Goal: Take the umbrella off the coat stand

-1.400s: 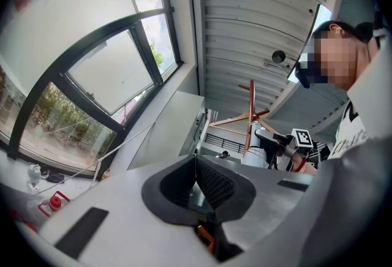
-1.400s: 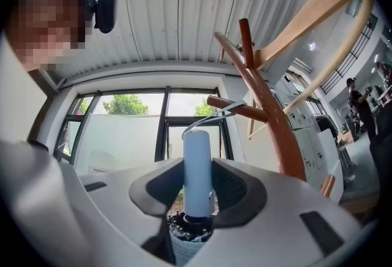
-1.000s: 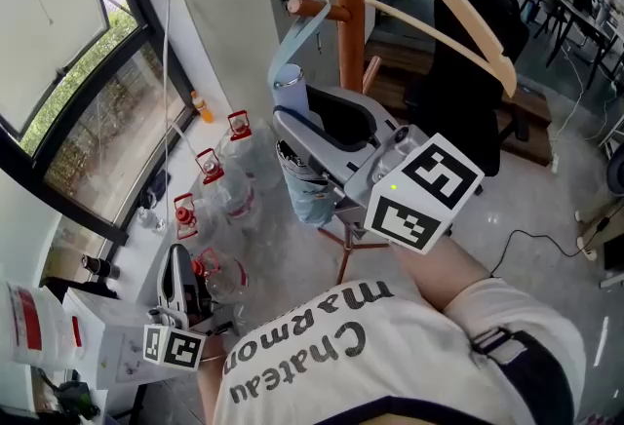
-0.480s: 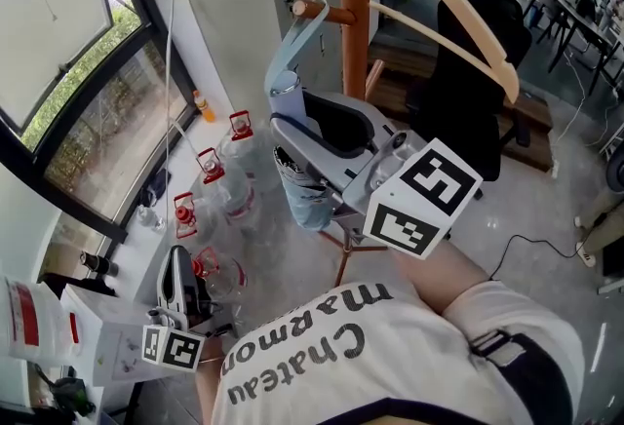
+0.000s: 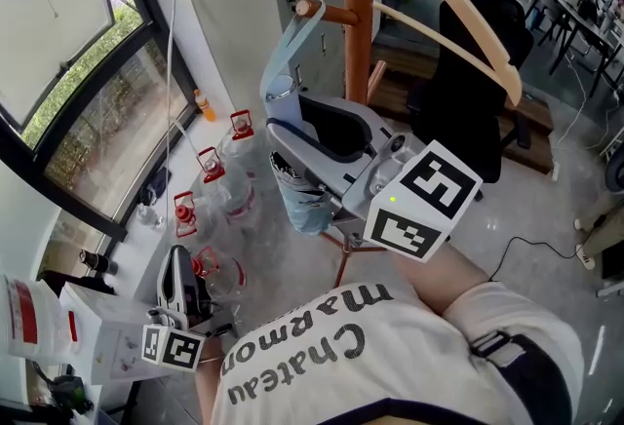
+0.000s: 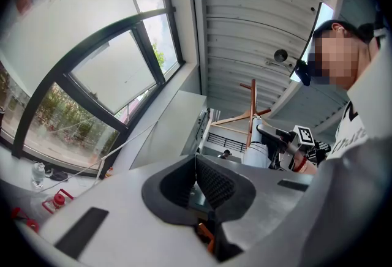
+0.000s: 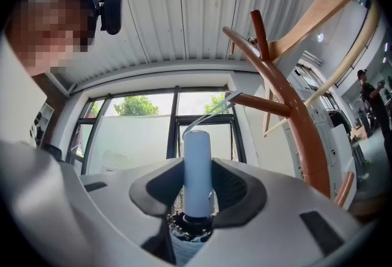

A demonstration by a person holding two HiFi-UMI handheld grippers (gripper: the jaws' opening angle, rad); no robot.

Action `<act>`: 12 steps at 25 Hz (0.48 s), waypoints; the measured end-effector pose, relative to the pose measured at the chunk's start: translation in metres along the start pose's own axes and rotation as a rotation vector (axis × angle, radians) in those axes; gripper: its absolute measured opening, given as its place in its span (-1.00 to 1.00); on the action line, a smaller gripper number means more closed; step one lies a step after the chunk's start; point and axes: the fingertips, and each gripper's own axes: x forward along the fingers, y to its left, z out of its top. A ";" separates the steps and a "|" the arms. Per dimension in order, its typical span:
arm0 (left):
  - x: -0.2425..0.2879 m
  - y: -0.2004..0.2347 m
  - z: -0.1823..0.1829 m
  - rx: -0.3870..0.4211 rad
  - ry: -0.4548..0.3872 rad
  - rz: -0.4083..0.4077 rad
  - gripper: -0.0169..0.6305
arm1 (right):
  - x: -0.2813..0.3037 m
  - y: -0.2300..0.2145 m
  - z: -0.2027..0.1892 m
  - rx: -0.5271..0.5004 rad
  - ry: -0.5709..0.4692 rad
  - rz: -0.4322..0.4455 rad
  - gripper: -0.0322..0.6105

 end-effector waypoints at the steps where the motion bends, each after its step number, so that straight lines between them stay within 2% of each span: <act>1: 0.000 0.000 0.000 0.001 -0.001 0.001 -0.88 | 0.000 0.000 0.000 0.000 0.000 0.001 -0.43; 12: -0.001 0.002 -0.001 0.001 -0.006 0.012 -0.88 | 0.001 0.002 -0.002 0.001 0.006 0.017 -0.43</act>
